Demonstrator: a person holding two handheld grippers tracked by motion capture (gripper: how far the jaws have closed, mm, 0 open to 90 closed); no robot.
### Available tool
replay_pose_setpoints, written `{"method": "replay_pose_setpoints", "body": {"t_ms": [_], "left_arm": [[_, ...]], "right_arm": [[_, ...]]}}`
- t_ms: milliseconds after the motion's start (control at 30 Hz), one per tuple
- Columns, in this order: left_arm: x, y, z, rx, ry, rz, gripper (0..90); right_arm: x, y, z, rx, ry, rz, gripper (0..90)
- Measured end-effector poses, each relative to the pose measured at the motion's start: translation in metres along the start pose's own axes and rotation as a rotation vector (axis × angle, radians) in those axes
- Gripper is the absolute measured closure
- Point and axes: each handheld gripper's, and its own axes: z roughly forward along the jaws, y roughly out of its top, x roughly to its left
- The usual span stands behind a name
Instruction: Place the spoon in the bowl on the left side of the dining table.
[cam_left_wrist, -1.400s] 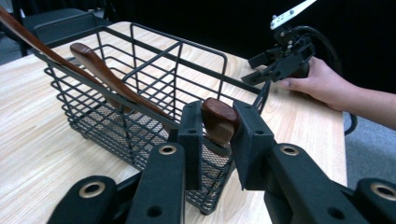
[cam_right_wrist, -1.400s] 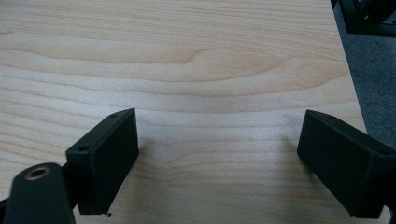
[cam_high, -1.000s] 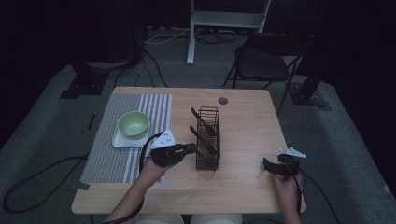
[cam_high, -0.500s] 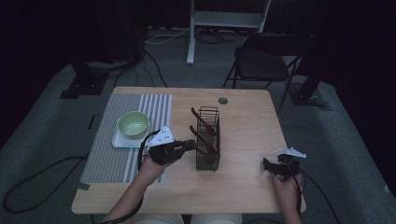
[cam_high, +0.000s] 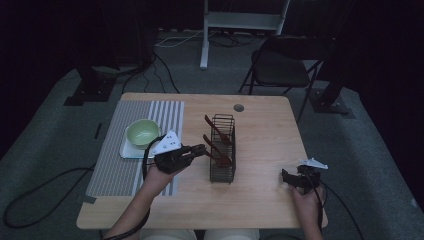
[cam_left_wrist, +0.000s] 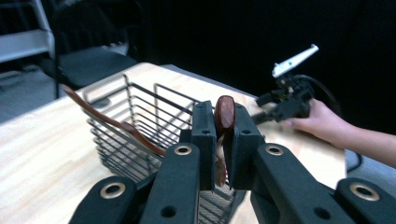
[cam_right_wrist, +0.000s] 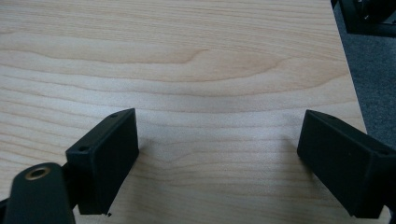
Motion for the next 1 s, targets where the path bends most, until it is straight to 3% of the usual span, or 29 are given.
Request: {"method": "replay_pose_setpoints", "body": {"t_ms": [367,433,567,900,1000], "left_arm": [[0.001,0.014,-0.019,-0.039,0.004,0.002,83.6],[0.000,0.016,-0.021,-0.040,0.024,0.014,83.7],[0.003,0.021,-0.030,-0.079,0.015,-0.008,83.6],[0.007,0.032,-0.049,-0.154,0.053,-0.011,83.6],[0.009,0.035,-0.055,-0.181,0.081,-0.011,83.6]], "right_arm": [[0.000,0.000,0.000,0.000,0.000,0.000,11.9],[0.000,0.000,0.000,0.000,0.000,0.000,11.9],[0.000,0.000,0.000,0.000,0.000,0.001,11.9],[0.000,0.000,0.000,0.001,0.000,0.000,11.9],[0.000,0.000,0.000,0.000,0.000,0.001,11.9]]}}
